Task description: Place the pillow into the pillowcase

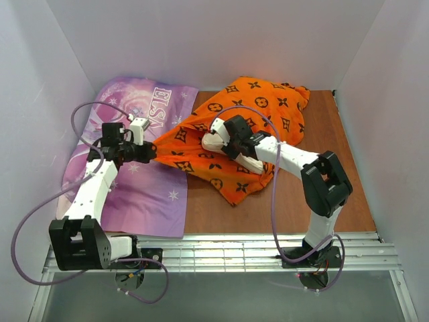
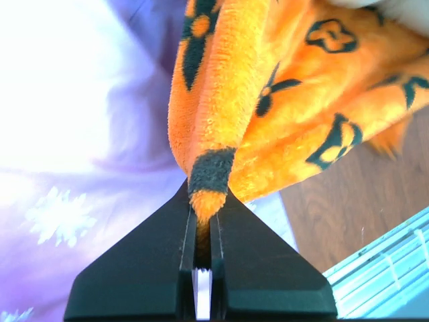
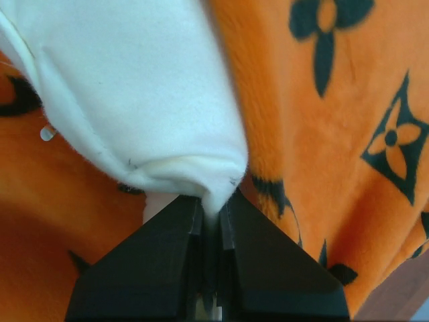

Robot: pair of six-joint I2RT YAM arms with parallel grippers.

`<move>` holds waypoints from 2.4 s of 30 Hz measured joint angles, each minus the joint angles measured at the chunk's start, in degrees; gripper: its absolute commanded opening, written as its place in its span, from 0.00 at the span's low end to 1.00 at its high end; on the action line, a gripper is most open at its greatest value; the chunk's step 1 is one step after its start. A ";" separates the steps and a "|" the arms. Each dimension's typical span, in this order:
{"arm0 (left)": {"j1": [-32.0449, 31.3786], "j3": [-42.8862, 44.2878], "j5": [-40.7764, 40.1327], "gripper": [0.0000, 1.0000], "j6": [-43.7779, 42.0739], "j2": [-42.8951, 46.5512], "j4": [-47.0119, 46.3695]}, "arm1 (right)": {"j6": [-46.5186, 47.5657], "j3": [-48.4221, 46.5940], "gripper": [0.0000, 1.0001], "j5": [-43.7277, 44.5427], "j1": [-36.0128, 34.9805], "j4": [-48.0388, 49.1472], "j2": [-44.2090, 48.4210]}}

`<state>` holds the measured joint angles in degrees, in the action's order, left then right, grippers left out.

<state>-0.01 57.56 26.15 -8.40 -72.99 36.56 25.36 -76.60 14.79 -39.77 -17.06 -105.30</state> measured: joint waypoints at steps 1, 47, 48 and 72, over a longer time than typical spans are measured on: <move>1.73 -0.13 0.90 0.00 -1.18 1.27 1.38 | -0.79 -0.11 0.01 -1.49 0.61 -0.66 1.05; -32.44 -10.60 4.02 0.70 -35.50 -41.38 -89.77 | -23.43 -12.52 0.01 -45.31 10.51 -13.51 9.07; -32.72 -9.60 4.59 0.70 -35.58 -42.82 -90.25 | -23.71 -12.52 0.01 -45.53 10.54 -13.51 9.16; -34.29 29.88 23.93 0.22 -48.48 -59.69 -36.89 | -26.58 -13.00 0.01 -44.72 15.65 -13.07 11.26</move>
<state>-34.30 87.44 50.09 -56.88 -132.68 -0.34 -1.21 -89.60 -29.93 -24.12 -30.13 -94.04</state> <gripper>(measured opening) 0.331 0.028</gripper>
